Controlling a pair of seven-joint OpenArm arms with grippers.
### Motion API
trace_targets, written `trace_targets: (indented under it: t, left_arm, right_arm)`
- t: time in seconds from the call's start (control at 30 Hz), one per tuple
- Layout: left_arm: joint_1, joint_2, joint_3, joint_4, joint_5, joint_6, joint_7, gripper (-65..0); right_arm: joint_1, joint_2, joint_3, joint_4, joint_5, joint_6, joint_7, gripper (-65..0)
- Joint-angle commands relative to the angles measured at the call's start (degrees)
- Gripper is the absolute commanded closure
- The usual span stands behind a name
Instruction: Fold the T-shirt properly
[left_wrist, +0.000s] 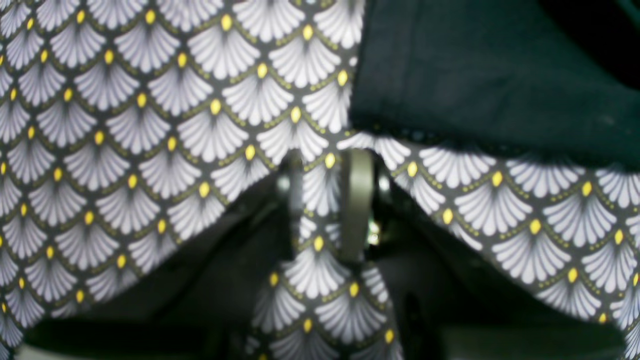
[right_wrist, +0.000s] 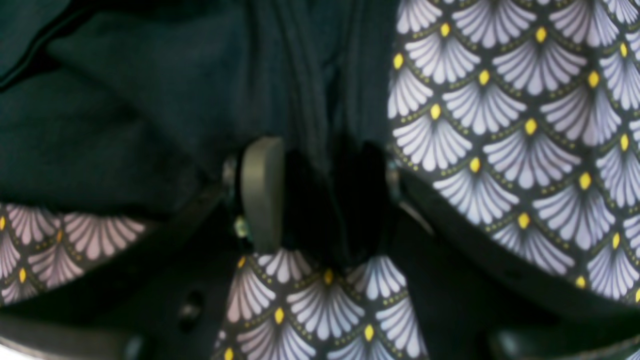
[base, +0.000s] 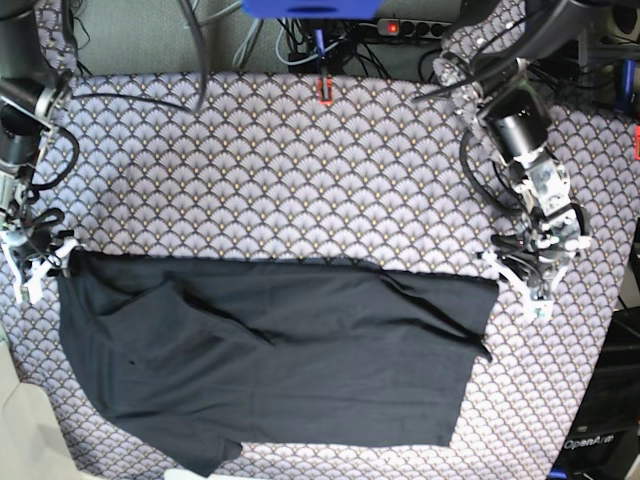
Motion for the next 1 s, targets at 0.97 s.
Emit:
trace_targets:
  t: [0.97]
  left_arm:
    - [-4.0,0.3,0.2,-7.0,-0.6,0.6,-9.7,-25.3]
  right_arm:
    - [-0.5,-0.9,-0.3,0.7,-0.1,0.2,1.7,-12.6]
